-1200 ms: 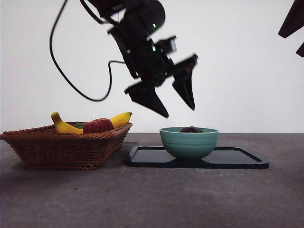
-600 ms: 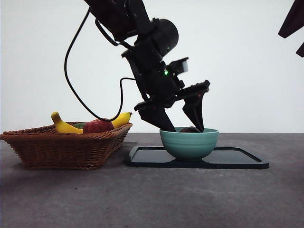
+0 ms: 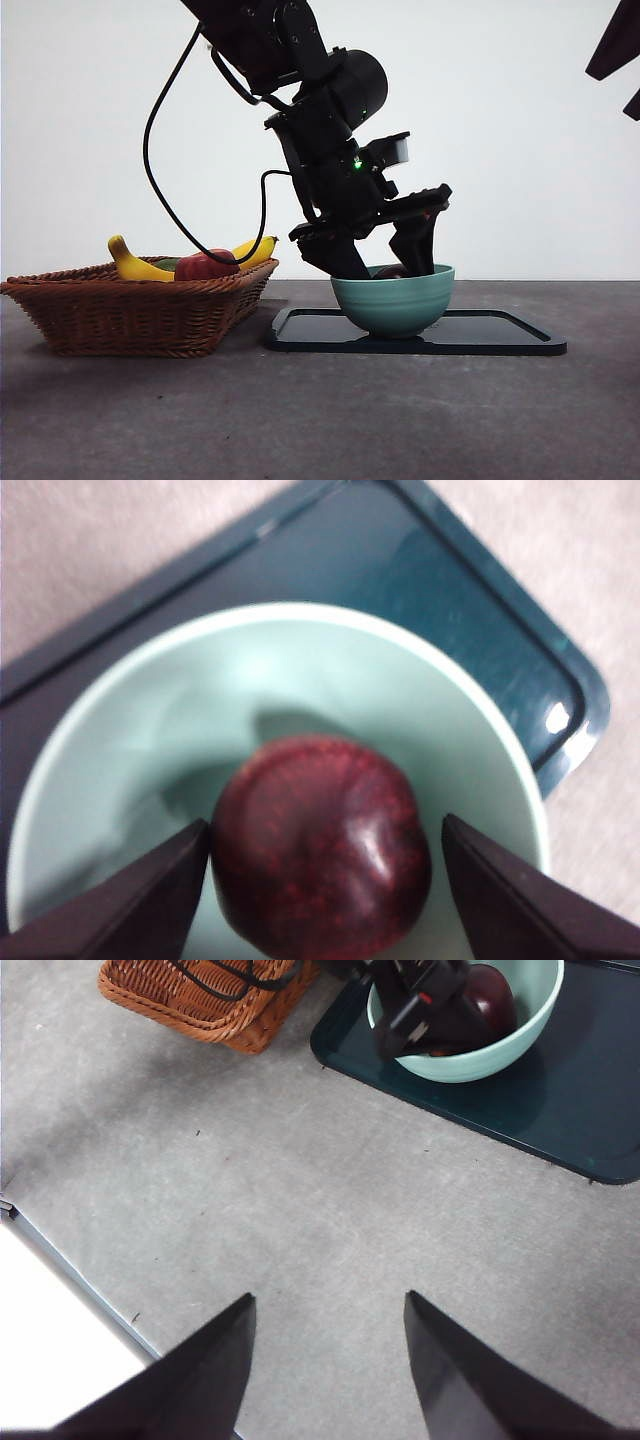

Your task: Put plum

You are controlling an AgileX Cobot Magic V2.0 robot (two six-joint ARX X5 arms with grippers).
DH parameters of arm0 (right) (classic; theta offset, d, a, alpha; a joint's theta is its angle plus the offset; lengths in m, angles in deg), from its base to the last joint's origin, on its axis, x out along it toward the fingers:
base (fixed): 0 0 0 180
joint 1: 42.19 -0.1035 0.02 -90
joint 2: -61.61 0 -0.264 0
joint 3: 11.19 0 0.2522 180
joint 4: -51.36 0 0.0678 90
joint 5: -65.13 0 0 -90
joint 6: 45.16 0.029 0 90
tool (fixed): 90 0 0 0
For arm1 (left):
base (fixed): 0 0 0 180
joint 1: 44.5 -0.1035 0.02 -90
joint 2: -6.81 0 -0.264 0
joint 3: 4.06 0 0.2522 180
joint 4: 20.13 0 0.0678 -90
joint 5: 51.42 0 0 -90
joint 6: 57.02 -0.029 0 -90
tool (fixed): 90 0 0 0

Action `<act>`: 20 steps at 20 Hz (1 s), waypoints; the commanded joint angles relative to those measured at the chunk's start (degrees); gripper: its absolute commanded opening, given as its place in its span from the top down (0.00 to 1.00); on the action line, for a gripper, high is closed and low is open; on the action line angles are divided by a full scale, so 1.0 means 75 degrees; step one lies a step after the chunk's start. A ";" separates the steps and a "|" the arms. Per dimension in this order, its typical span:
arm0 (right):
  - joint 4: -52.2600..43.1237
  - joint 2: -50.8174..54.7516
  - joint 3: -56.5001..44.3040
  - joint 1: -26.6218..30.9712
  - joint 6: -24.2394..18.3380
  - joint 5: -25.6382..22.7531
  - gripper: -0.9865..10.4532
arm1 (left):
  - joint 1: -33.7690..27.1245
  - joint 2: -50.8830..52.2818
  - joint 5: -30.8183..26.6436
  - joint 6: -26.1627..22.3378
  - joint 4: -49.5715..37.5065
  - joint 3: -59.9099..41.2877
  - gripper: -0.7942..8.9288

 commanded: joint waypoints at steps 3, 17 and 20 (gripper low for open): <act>-0.0044 -0.0038 0.0003 -0.0041 0.0015 0.0015 0.71 | 0.0210 -0.0251 -0.0306 -0.0376 0.0128 0.0216 0.54; -0.0044 -0.0035 0.0003 -0.0041 0.0012 -0.0003 0.71 | 0.0198 -0.0245 -0.0309 -0.0516 0.1792 0.2256 0.70; -0.0044 -0.0035 0.0003 -0.0041 0.0012 -0.0003 0.71 | 0.0157 -0.0245 -0.0309 -0.0522 0.2681 0.3526 0.70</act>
